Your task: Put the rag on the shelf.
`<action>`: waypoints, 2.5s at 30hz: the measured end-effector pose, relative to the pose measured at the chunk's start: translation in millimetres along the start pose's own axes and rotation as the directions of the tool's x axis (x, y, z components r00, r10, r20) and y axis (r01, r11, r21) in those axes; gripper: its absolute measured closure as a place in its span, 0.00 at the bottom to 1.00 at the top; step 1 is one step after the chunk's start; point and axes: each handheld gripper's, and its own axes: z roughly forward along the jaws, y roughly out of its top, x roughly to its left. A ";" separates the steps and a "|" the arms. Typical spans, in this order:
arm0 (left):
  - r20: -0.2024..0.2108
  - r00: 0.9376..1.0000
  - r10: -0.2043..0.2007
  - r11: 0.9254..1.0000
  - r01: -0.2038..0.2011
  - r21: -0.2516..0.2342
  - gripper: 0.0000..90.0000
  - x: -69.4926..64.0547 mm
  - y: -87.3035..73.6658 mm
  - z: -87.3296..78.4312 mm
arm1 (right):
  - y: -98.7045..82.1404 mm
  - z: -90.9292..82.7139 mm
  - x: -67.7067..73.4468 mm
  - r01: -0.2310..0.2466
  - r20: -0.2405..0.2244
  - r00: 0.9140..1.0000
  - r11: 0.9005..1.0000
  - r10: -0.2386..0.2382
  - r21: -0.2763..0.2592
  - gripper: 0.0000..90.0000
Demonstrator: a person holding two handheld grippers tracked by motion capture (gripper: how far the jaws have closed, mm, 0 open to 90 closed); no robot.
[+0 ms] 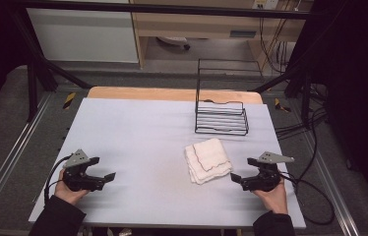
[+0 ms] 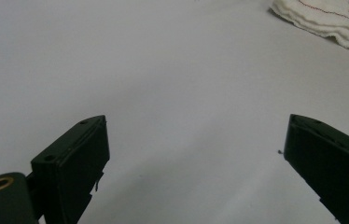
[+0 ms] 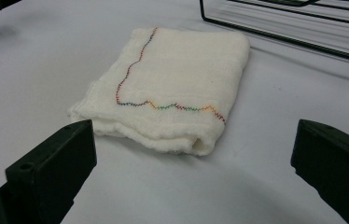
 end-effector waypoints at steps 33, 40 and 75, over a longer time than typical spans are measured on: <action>-0.013 1.000 -0.003 1.000 0.003 0.004 0.07 -2.6 1.7 1.0 | 21.7 75.2 83.5 0.152 -0.102 0.985 0.978 -0.138 0.145 0.49; -0.013 1.000 -0.002 1.000 0.002 0.006 0.07 -2.8 1.8 1.1 | 21.2 84.8 91.6 0.210 -0.088 0.976 0.960 -0.197 0.187 0.58; -0.012 1.000 -0.010 1.000 0.010 0.003 0.08 -3.2 3.0 0.2 | 24.9 95.0 100.4 0.173 -0.063 0.985 0.967 -0.164 0.187 0.91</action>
